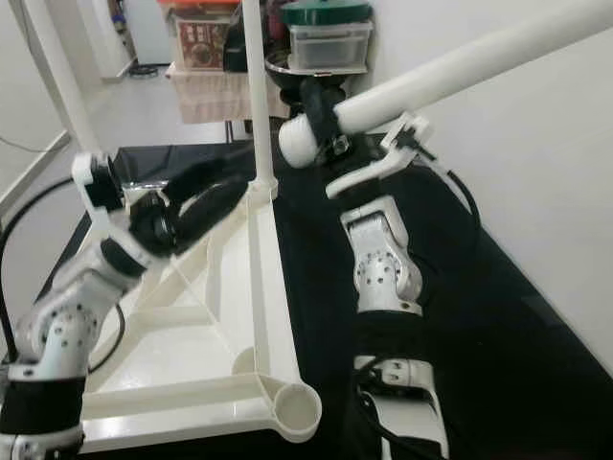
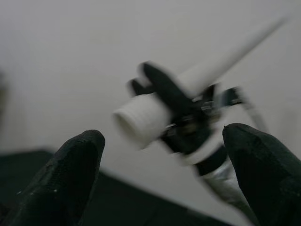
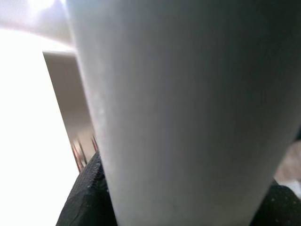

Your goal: Building children table

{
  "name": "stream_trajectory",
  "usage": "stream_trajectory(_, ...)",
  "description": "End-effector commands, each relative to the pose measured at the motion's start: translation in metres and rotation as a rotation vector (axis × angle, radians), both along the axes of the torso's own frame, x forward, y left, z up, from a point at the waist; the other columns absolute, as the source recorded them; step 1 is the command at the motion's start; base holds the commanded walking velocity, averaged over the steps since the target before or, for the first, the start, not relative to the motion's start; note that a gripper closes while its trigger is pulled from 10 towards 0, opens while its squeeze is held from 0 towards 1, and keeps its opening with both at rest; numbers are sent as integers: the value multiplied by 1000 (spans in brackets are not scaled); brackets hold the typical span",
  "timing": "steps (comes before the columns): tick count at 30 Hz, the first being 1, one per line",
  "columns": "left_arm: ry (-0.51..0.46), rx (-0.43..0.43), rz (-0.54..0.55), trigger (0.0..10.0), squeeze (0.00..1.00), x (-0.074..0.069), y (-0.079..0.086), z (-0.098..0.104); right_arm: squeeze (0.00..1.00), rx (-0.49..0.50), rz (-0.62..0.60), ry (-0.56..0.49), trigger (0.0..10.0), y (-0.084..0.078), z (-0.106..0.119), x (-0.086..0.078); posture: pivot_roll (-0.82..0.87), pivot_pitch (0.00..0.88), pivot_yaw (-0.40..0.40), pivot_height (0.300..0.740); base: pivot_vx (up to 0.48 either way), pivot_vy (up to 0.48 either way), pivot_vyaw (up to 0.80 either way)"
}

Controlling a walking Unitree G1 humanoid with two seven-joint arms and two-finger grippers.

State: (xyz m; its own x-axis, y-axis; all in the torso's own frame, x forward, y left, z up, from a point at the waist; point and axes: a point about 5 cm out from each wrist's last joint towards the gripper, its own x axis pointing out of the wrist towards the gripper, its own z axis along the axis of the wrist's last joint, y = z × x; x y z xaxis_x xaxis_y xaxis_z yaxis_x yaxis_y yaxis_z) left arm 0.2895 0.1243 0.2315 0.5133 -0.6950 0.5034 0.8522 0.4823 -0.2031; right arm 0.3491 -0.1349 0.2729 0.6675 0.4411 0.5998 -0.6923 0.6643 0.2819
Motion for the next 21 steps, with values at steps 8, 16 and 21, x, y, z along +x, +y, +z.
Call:
stream_trajectory(8, 213, 77, 197, 10000, 0, 1, -1, -35, 0, -253, 6, 0, 10000, -5, -24, -16, 10, 0, -17, 740, 0, 0, 0)
stream_trajectory(16, 322, 174, 377, 10000, 0, 10, 7, -47, 0, -331, -21, 32, 10000, -15, -37, -26, -7, 0, -1, 740, 0, 0, 0)
stream_trajectory(21, 295, 221, 389, 10000, 0, 12, 6, -47, 0, -347, -17, 45, 10000, -12, -43, -29, -9, 0, 0, 740, 0, 0, 0)
